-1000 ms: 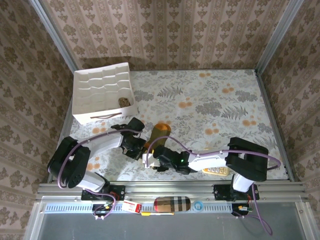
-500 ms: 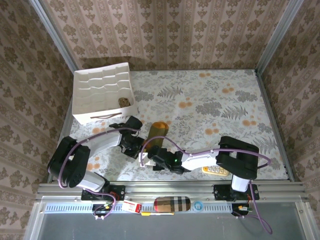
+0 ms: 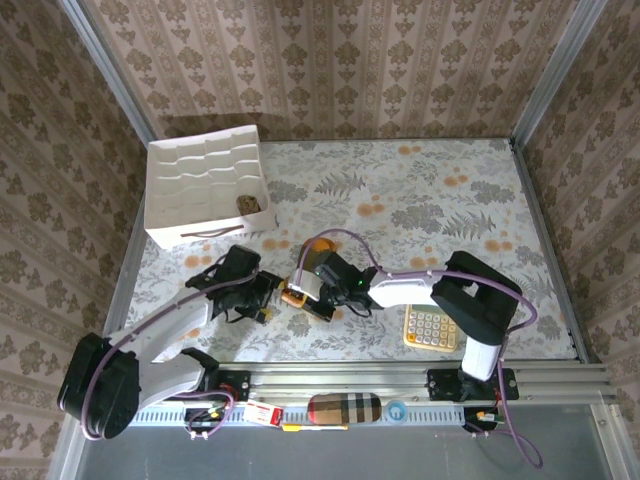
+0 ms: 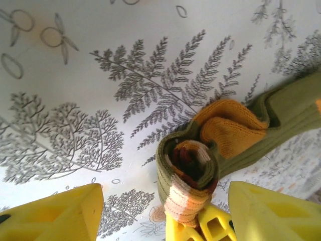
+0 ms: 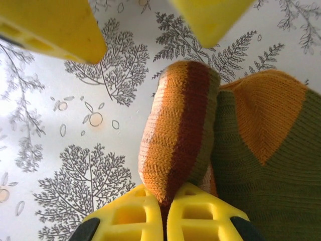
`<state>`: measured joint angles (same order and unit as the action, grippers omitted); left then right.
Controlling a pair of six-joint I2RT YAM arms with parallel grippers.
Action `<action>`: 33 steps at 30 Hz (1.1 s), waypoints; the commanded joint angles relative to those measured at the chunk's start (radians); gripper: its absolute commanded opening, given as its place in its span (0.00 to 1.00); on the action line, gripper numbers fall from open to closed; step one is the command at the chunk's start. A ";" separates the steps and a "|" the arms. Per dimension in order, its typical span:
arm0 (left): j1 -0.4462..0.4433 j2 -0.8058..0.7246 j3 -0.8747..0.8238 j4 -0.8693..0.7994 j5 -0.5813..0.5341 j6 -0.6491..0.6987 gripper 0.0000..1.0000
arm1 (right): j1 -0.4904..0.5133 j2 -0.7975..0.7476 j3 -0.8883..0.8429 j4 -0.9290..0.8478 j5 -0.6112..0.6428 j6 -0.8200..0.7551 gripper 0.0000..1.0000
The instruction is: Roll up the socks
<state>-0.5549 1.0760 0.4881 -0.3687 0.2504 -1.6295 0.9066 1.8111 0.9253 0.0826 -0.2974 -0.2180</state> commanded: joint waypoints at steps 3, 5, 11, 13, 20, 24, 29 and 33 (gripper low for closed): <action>-0.022 -0.026 -0.069 0.235 -0.028 -0.012 0.66 | -0.086 0.132 0.061 -0.276 -0.208 0.104 0.00; -0.035 -0.011 -0.081 0.291 -0.033 -0.022 0.65 | -0.108 0.164 0.101 -0.327 -0.238 0.117 0.00; -0.063 0.074 -0.095 0.409 -0.046 -0.031 0.61 | -0.182 0.256 0.189 -0.422 -0.361 0.187 0.00; -0.066 0.098 -0.097 0.418 -0.046 -0.029 0.60 | -0.199 0.285 0.215 -0.451 -0.396 0.201 0.00; -0.066 0.191 -0.091 0.483 -0.045 -0.029 0.56 | -0.228 0.359 0.288 -0.505 -0.455 0.266 0.00; -0.076 0.206 -0.085 0.459 -0.064 -0.039 0.54 | -0.241 0.395 0.315 -0.519 -0.480 0.303 0.00; -0.085 0.203 -0.080 0.414 -0.086 -0.045 0.51 | -0.248 0.424 0.340 -0.529 -0.492 0.330 0.00; -0.086 0.206 -0.076 0.387 -0.090 -0.064 0.50 | -0.248 0.435 0.351 -0.535 -0.490 0.335 0.00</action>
<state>-0.6346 1.2678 0.4015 0.0772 0.1898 -1.6688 0.6586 2.1502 1.3094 -0.3279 -0.9699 0.0864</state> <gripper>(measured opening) 0.501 0.070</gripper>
